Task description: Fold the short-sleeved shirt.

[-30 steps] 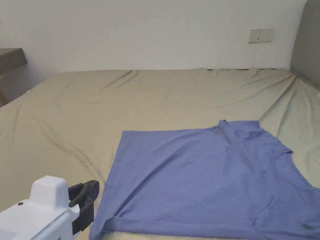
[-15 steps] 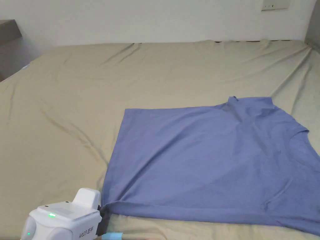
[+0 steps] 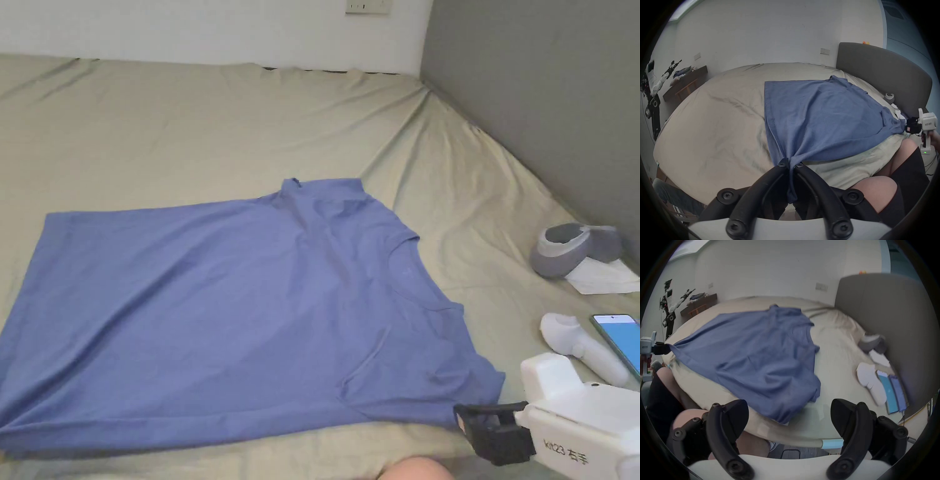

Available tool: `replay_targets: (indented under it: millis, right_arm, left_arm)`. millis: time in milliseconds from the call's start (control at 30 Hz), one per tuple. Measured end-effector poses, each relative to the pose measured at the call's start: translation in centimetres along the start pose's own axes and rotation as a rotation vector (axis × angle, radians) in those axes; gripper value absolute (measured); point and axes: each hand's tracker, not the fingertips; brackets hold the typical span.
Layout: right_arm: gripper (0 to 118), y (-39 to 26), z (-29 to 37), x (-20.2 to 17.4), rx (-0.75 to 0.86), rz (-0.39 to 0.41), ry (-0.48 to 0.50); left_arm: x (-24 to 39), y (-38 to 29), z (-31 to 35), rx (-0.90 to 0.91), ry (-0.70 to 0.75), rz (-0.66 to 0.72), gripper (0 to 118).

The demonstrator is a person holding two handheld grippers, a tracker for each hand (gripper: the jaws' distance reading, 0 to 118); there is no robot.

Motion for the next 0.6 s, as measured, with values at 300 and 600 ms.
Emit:
replay_targets:
  millis: [300, 600]
  right_arm:
    - [4, -0.6, -1.6, 1.2, 0.004, -0.068, 0.07]
    - [4, 6.7, 3.6, 1.2, 0.039, -0.025, 0.033]
  left_arm:
    - [0.3, 0.1, 0.1, -0.027, 0.004, -0.024, 1]
    - [-1.7, 5.7, 2.1, 0.005, -0.024, -0.003, 1]
